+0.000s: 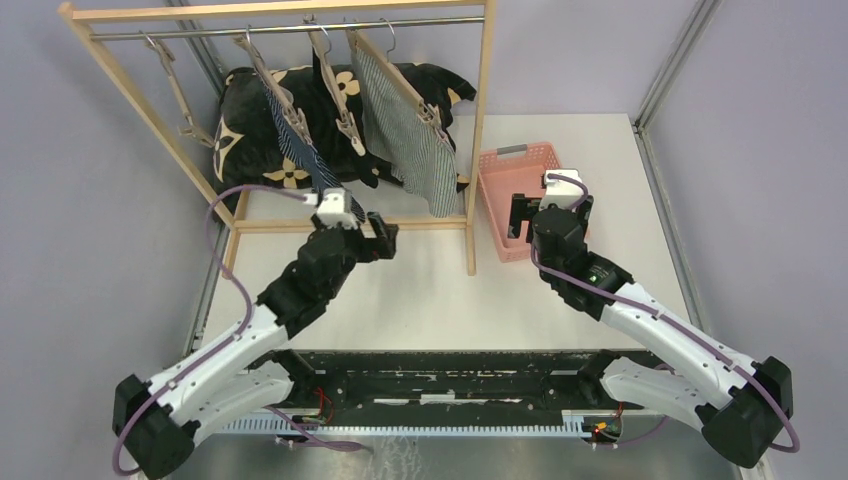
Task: Remove the underwear clipped to the hanger
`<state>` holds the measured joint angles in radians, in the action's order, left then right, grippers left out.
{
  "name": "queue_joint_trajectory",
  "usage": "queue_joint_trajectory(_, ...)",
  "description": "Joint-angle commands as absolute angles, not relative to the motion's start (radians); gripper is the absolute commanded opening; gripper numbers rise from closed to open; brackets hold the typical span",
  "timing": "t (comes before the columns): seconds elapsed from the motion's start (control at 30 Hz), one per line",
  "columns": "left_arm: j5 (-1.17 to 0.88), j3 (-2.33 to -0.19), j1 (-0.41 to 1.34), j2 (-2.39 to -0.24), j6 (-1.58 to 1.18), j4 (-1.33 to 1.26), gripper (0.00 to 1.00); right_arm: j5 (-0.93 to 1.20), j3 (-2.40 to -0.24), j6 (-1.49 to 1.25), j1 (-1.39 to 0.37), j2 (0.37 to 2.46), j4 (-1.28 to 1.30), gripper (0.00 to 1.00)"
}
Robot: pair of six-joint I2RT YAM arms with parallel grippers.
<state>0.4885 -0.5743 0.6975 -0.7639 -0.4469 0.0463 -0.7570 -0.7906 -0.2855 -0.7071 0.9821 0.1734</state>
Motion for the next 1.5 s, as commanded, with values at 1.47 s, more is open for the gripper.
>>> queue_joint_trajectory(1.47,1.008,-2.272,0.950,-1.290,0.066,0.798,1.00,-0.594,-0.852,-0.256,-0.728,0.934,0.125,1.00)
